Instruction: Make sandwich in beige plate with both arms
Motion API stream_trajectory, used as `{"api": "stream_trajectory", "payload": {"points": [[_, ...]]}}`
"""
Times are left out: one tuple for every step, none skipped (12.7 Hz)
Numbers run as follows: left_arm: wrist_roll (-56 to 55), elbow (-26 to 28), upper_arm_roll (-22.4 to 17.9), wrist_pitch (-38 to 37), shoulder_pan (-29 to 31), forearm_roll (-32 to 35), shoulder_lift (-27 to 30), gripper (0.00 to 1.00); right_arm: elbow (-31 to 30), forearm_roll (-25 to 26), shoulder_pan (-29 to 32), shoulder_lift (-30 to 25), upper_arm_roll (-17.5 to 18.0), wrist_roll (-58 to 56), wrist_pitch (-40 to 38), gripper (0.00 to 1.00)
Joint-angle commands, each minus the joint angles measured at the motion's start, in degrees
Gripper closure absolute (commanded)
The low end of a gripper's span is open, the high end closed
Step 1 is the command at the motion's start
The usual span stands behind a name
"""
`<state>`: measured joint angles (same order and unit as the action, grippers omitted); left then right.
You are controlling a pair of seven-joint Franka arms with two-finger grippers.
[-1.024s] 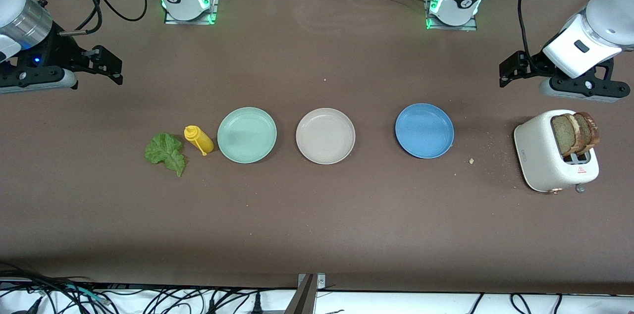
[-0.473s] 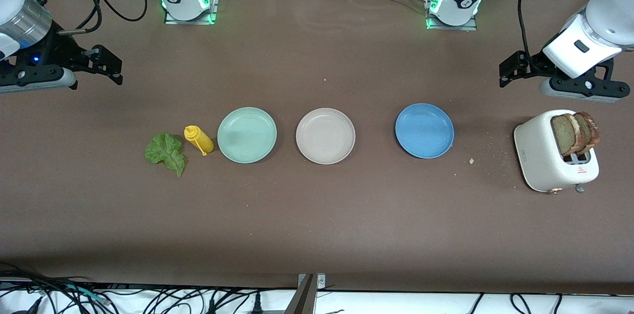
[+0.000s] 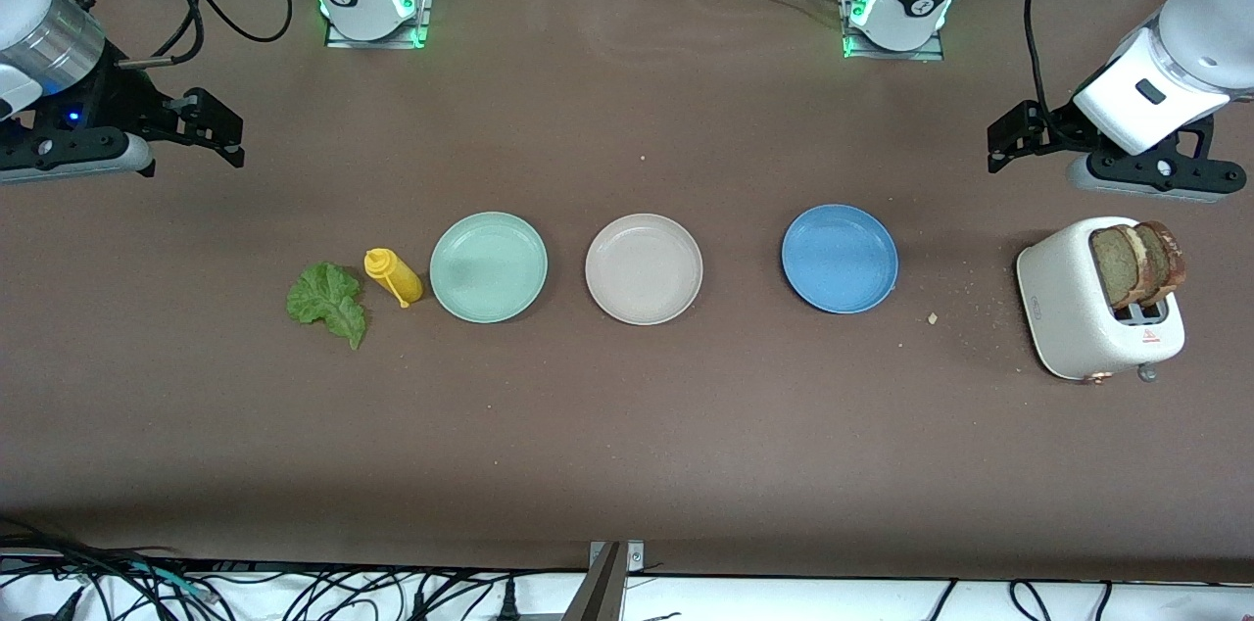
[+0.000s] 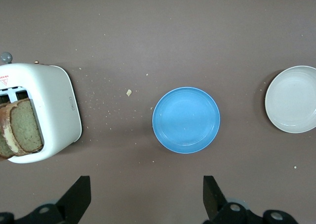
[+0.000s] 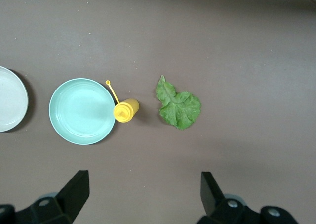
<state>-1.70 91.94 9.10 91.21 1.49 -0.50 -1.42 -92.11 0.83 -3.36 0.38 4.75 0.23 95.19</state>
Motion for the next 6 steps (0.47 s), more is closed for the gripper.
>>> {"api": "stream_trajectory", "payload": {"points": [[1.2,-0.9,0.7,0.0,0.5,1.6,-0.3,0.0,1.3,-0.1,0.1,0.6,-0.2,0.6,-0.8,0.0],[1.3,-0.9,0.6,0.0,0.5,1.6,-0.3,0.0,1.3,-0.1,0.1,0.6,-0.2,0.6,-0.7,0.0],[1.2,-0.9,0.6,0.0,0.5,1.6,-0.3,0.0,1.3,-0.1,0.1,0.6,-0.2,0.6,-0.4,0.0],[1.1,-0.9,0.7,0.0,0.4,1.6,-0.2,0.0,1.4,-0.1,0.0,0.6,-0.2,0.6,-0.4,0.0],[1.0,-0.9,0.7,0.0,0.4,1.6,-0.3,0.0,1.3,-0.1,-0.1,0.6,-0.1,0.6,-0.4,0.0],[1.0,-0.9,0.7,0.0,0.4,1.6,-0.3,0.0,1.4,-0.1,-0.2,0.6,0.0,0.6,-0.4,0.0]]}}
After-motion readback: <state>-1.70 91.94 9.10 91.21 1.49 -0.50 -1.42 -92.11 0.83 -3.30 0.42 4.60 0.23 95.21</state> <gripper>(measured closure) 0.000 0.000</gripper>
